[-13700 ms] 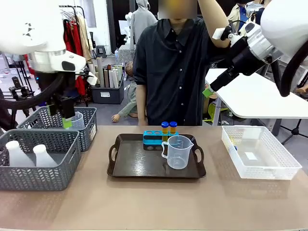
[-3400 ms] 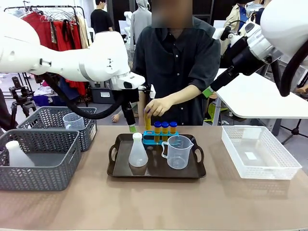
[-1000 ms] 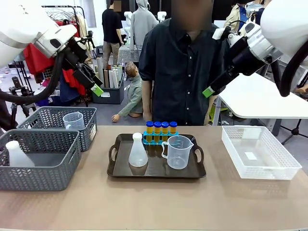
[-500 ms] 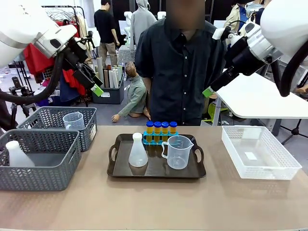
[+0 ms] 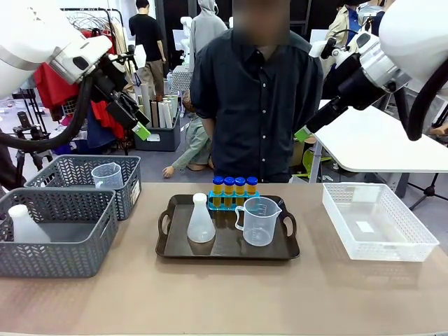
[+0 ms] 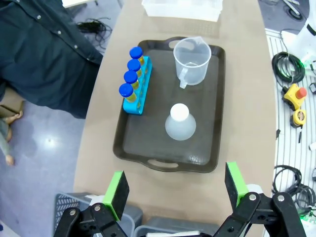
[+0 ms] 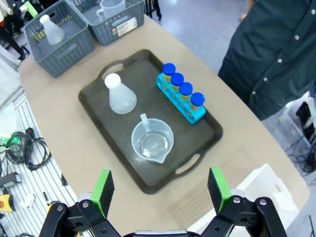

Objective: Prepare the laboratory tools.
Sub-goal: Pick up one Small flask and place it on the Handle tray.

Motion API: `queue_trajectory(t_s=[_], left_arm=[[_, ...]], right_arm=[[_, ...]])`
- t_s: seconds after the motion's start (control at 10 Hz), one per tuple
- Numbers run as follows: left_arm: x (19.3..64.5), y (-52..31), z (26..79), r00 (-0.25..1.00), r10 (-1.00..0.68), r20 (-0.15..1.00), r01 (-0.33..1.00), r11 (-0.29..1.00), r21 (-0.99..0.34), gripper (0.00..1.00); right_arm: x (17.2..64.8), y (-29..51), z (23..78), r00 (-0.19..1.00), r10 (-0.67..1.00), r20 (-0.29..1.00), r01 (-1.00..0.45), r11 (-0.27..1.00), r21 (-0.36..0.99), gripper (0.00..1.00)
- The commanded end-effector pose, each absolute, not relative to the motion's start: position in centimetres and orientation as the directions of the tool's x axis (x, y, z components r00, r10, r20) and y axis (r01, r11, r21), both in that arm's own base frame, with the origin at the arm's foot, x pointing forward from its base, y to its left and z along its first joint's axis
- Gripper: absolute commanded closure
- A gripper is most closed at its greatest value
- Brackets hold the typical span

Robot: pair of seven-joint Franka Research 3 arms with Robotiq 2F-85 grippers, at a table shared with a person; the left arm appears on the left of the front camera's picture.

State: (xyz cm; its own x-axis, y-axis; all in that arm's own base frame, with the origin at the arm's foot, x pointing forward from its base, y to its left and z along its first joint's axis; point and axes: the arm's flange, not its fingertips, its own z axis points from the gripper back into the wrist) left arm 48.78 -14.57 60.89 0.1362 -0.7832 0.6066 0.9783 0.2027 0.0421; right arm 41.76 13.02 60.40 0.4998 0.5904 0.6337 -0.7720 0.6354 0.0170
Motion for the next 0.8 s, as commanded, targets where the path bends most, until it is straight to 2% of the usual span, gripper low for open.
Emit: queue_trajectory(t_s=[0.0,0.7], left_arm=[[48.82,-14.51,61.1,0.135,-0.783,0.607,0.979,0.199,0.039,0.0],[48.82,-14.51,61.1,0.135,-0.783,0.607,0.979,0.199,0.039,0.0]], right_arm=[[41.75,12.97,60.36,0.497,0.585,0.641,-0.776,0.63,0.026,0.0],[41.75,12.97,60.36,0.497,0.585,0.641,-0.776,0.63,0.026,0.0]])
